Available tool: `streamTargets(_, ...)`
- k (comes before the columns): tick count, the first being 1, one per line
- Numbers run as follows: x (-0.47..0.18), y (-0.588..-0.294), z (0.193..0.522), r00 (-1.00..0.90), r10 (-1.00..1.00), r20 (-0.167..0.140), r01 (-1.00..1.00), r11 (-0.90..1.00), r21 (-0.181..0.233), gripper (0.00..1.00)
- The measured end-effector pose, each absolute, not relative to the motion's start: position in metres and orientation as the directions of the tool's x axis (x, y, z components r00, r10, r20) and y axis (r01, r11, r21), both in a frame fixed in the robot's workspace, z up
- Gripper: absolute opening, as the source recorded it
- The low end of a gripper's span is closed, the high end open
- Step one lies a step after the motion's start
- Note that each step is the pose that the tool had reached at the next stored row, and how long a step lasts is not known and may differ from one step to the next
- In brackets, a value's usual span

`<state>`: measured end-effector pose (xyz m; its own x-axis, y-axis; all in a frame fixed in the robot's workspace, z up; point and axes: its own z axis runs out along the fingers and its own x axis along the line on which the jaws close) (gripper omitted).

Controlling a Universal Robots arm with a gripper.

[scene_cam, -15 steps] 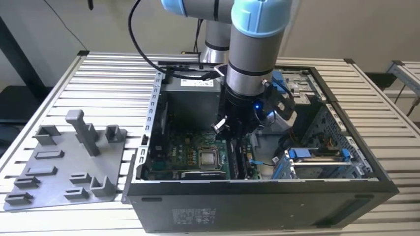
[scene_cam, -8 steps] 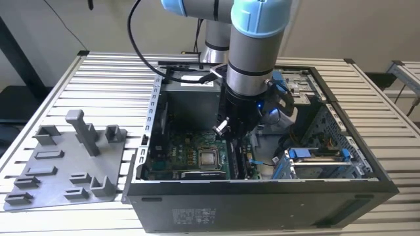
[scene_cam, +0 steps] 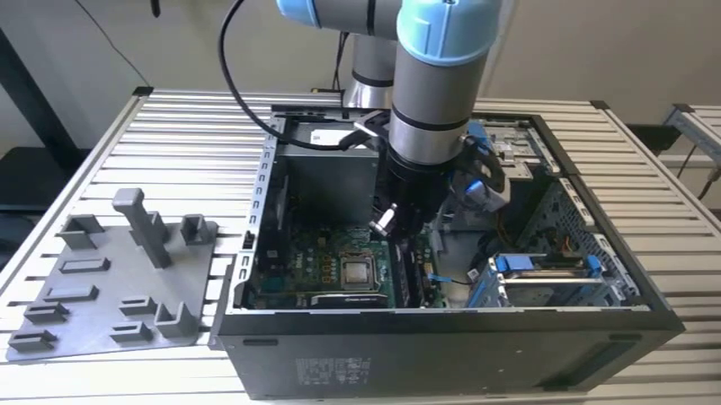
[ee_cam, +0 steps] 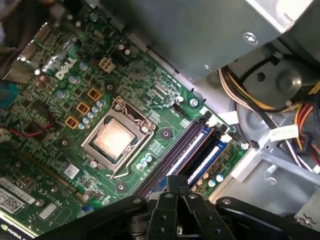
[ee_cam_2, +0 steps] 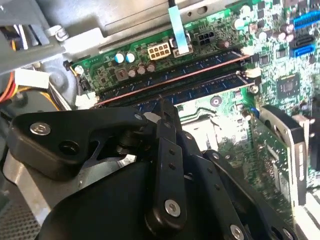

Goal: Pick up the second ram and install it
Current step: 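Press down the second ram until it locks into place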

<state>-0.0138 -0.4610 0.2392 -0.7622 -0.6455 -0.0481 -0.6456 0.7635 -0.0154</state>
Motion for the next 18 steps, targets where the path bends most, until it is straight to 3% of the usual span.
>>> streamTargets(18,-0.0142,-0.4611,0.2368,-0.631,-0.774,-0.048,-0.774,0.632,-0.015,0.11)
